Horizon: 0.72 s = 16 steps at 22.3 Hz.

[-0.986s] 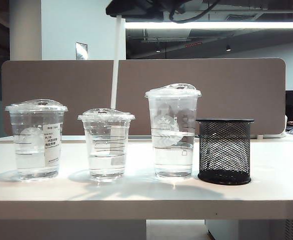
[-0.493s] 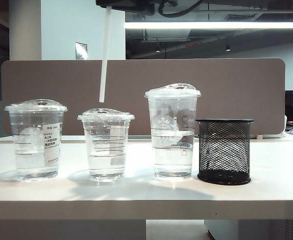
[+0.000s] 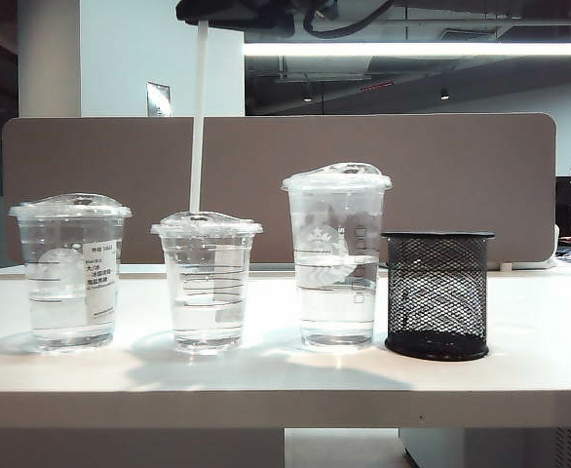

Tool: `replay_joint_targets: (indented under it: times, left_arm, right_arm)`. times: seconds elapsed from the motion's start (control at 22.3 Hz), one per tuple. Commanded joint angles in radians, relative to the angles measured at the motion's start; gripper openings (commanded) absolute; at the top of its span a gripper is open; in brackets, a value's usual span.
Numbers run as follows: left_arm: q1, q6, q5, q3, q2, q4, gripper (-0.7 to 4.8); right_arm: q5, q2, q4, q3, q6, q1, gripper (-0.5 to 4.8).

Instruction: Pick up the straw and insert it into the small coffee cup.

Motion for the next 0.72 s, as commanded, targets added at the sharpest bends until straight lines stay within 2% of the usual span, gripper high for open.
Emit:
replay_joint_targets:
  times: [0.04, 0.72]
  left_arm:
    - [-0.001, 0.001, 0.0, 0.002, 0.001, 0.007, 0.22]
    - [-0.001, 0.002, -0.001, 0.002, 0.001, 0.008, 0.22]
  right_arm:
    - [0.016, 0.004, -0.023, 0.005, 0.002, 0.001, 0.49]
    - [0.016, 0.023, -0.022, 0.015, 0.002, 0.001, 0.49]
